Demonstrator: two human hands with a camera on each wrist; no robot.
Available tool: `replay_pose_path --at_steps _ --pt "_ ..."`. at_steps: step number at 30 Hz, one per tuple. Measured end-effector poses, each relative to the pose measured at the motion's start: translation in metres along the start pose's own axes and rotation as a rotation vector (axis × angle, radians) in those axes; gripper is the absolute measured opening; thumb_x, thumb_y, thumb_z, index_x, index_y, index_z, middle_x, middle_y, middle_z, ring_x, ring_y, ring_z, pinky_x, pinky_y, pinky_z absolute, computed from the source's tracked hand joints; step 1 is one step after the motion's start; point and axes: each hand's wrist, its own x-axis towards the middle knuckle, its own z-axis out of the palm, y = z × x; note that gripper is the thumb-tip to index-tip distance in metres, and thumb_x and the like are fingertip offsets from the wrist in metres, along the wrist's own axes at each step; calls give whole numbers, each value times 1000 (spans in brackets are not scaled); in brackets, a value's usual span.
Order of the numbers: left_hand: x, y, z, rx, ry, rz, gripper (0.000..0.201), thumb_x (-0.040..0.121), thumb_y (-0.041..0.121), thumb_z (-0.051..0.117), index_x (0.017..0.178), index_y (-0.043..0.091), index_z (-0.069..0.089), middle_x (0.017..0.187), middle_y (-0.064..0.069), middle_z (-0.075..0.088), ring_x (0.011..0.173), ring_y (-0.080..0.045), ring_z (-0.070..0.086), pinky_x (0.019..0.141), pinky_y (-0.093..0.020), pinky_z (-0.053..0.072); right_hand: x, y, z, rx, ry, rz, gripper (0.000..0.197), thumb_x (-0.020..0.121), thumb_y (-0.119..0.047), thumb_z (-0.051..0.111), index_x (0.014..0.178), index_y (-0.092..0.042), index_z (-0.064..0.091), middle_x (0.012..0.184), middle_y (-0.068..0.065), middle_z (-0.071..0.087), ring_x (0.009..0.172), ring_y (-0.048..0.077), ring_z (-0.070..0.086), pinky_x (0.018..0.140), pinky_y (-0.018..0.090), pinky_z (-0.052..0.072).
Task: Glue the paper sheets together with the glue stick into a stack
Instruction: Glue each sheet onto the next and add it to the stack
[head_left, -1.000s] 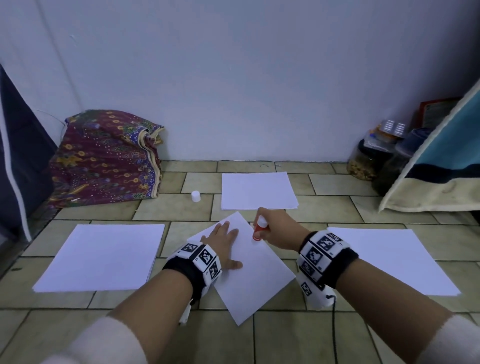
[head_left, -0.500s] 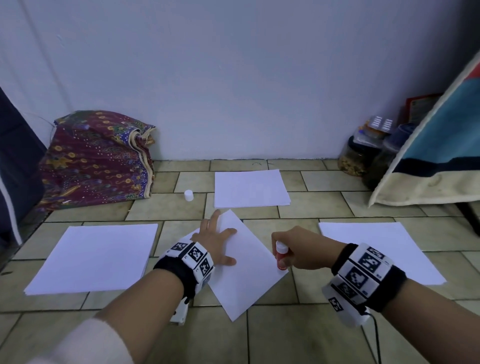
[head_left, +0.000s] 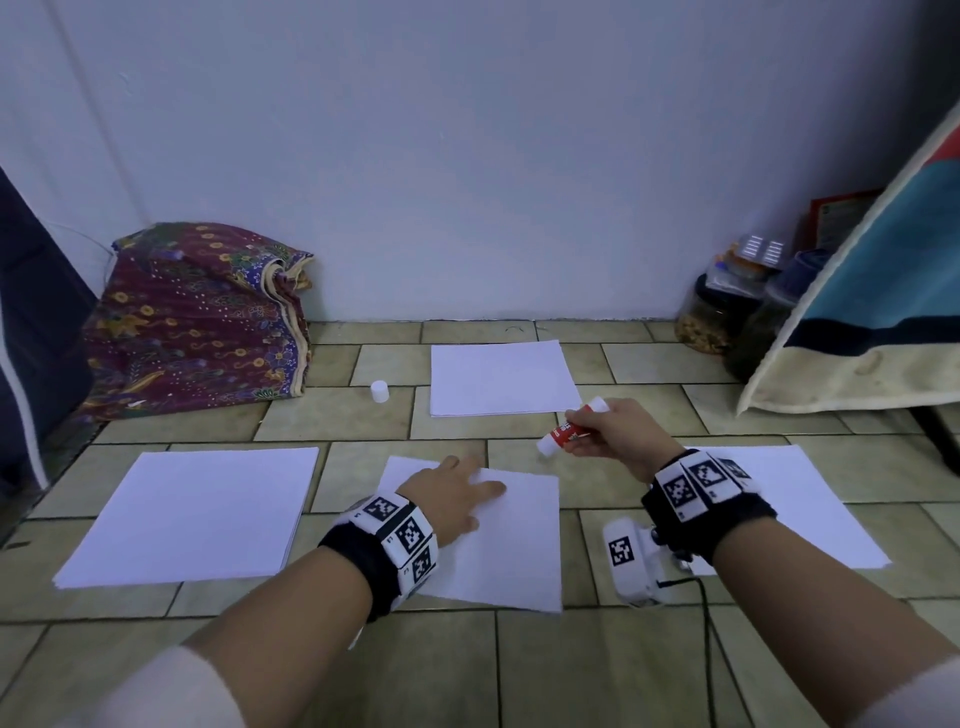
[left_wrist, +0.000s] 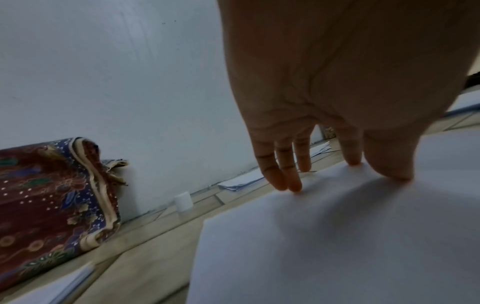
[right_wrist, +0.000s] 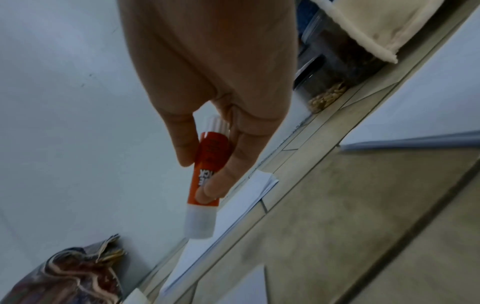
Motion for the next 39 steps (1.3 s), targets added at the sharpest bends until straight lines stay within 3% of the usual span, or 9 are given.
replay_pose_path --at_steps 4,8,12,15,18,21,26,31,39 --pt "0 -4 -5 -48 55 -107 56 92 38 55 137 8 39 149 -5 18 130 -24 31 99 -40 43 9 4 20 -94 47 -68 10 88 -7 65 87 0 58 84 22 66 57 19 65 61 27 59" --pt "3 -6 -6 -121 50 -105 54 93 27 52 138 3 33 151 -7 21 135 -24 26 106 -37 36 9 0 44 -334 78 -171 22 86 -11 66 68 -9 52 78 17 67 67 26 65 76 41 58" --pt "7 -3 -10 -107 39 -123 51 91 32 56 131 5 40 136 -9 40 128 -23 33 100 -32 34 13 -3 71 -472 58 -236 17 85 -19 67 89 -11 52 97 14 66 89 28 64 82 41 54" --pt "6 -3 -9 -54 -44 -126 78 82 52 65 136 5 34 137 -8 39 127 -24 32 101 -38 39 18 -6 88 -614 3 -287 23 86 -17 65 103 -6 54 102 11 64 92 25 58 71 29 47" --pt "4 -5 -7 -44 -48 -123 88 80 55 67 141 4 29 145 -9 33 131 -25 28 104 -41 38 21 -11 95 -745 -70 -313 21 91 -11 56 110 -3 52 104 10 64 89 22 56 55 19 36" --pt "2 -6 -5 -64 -30 -125 91 81 56 66 144 5 24 152 -7 26 135 -24 25 106 -41 37 22 -15 93 -923 -147 -344 24 93 -9 53 115 -3 49 108 11 64 102 25 57 62 22 38" --pt "1 -7 0 -68 -40 -139 97 83 56 64 150 7 14 160 -5 11 142 -23 16 111 -42 32 18 -13 76 -1060 -205 -330 28 89 -16 60 112 -5 48 111 14 60 100 28 56 79 33 47" --pt "5 -10 2 -74 -41 -133 98 80 57 66 149 7 18 159 -6 12 143 -24 15 113 -42 29 -2 -5 49 -1105 -262 -321 25 88 -14 62 109 -7 49 110 9 62 100 25 56 75 28 43" --pt "8 -10 -6 -40 -113 -124 92 83 45 69 148 3 19 158 -8 11 142 -26 12 111 -43 32 -23 0 23 -1158 -296 -291 16 89 -14 61 97 -15 47 103 4 64 78 13 50 55 16 34"
